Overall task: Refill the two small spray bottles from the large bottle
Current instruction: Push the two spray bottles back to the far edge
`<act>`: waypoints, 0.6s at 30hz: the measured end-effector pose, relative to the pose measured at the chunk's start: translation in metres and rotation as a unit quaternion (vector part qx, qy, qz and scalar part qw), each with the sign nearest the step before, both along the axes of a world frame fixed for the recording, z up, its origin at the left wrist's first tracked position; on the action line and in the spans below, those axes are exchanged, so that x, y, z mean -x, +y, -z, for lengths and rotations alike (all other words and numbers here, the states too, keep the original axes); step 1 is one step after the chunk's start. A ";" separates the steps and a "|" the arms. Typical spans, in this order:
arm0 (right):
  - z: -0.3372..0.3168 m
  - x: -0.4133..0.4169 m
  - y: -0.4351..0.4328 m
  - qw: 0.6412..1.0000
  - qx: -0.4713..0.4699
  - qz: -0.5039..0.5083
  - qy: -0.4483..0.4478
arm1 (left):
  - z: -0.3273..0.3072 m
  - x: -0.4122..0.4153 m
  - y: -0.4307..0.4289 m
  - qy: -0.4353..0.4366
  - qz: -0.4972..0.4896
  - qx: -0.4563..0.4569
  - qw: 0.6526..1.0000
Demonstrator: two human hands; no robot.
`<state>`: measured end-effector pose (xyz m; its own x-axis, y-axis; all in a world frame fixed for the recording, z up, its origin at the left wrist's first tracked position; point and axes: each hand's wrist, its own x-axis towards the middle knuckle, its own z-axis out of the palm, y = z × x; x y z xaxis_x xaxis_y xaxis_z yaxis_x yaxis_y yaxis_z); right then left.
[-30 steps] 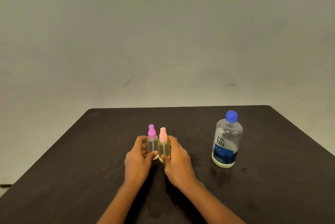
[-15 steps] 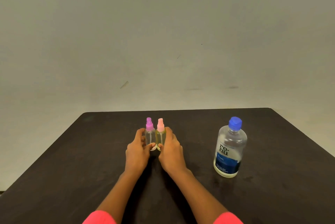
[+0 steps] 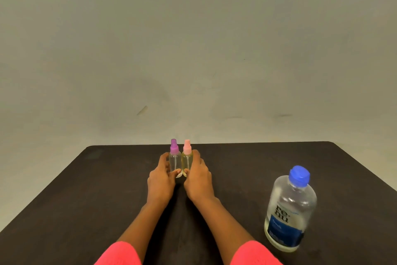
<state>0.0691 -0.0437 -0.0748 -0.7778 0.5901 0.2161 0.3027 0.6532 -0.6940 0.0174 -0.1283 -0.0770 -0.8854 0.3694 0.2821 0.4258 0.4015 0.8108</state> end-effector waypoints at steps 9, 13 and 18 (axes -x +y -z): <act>0.001 0.047 0.029 1.000 -0.007 0.006 0.002 | 0.007 0.051 0.030 0.022 0.006 -0.004 1.000; 0.001 0.064 0.039 1.000 -0.002 0.005 0.008 | 0.009 0.071 0.041 0.028 0.008 -0.005 1.000; 0.002 0.078 0.047 1.000 -0.008 0.008 0.002 | 0.012 0.089 0.052 0.024 0.005 0.003 1.000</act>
